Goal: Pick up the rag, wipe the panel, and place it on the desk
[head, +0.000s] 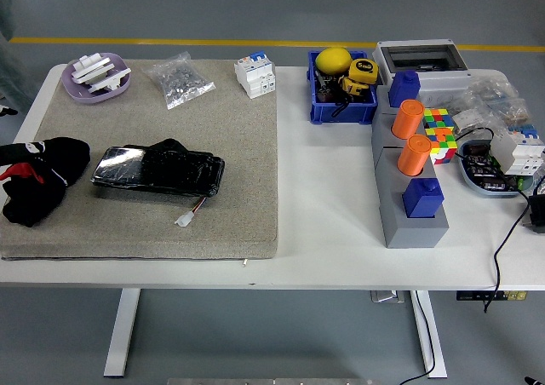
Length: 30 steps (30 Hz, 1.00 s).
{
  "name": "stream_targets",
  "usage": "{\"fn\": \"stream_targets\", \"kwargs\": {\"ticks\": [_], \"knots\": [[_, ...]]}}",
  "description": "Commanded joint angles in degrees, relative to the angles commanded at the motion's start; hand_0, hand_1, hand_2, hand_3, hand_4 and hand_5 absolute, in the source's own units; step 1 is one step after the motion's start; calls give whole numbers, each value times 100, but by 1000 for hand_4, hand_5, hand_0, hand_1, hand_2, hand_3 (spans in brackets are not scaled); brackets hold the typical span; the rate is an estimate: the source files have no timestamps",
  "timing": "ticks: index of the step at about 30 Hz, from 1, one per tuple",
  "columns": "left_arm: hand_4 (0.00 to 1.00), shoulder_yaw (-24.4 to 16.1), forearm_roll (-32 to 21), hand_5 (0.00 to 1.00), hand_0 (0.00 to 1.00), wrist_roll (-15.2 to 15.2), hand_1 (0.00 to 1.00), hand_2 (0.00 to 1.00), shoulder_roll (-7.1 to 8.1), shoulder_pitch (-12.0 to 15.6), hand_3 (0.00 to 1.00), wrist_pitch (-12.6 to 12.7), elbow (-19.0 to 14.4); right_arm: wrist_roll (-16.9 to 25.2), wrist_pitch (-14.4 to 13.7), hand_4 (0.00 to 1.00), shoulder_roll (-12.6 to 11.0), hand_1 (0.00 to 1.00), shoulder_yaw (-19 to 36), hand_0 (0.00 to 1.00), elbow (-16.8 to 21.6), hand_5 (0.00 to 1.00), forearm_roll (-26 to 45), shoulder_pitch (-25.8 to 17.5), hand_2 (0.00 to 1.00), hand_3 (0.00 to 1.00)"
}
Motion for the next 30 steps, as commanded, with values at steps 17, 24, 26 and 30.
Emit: {"fn": "stream_targets", "kwargs": {"ticks": [17, 24, 26, 30], "knots": [[998, 403, -283, 481, 514, -128, 717, 836, -290, -265, 757, 86, 718, 32, -6, 998, -7, 550, -56, 712, 6, 574, 26, 33, 645, 639], [998, 616, -426, 479, 502, -136, 674, 835, -390, -401, 756, 79, 1003, 59, -22, 998, -17, 550, -88, 714, 2, 573, 66, 55, 645, 639], [998, 677, -457, 479, 502, -131, 674, 835, -408, -430, 756, 66, 1073, 75, -24, 998, -20, 550, -115, 714, 2, 573, 93, 55, 645, 639], [998, 732, -510, 459, 485, -120, 607, 832, -433, -461, 730, 36, 1164, 103, -29, 998, -17, 550, -163, 711, 1, 573, 138, 55, 645, 639]]}}
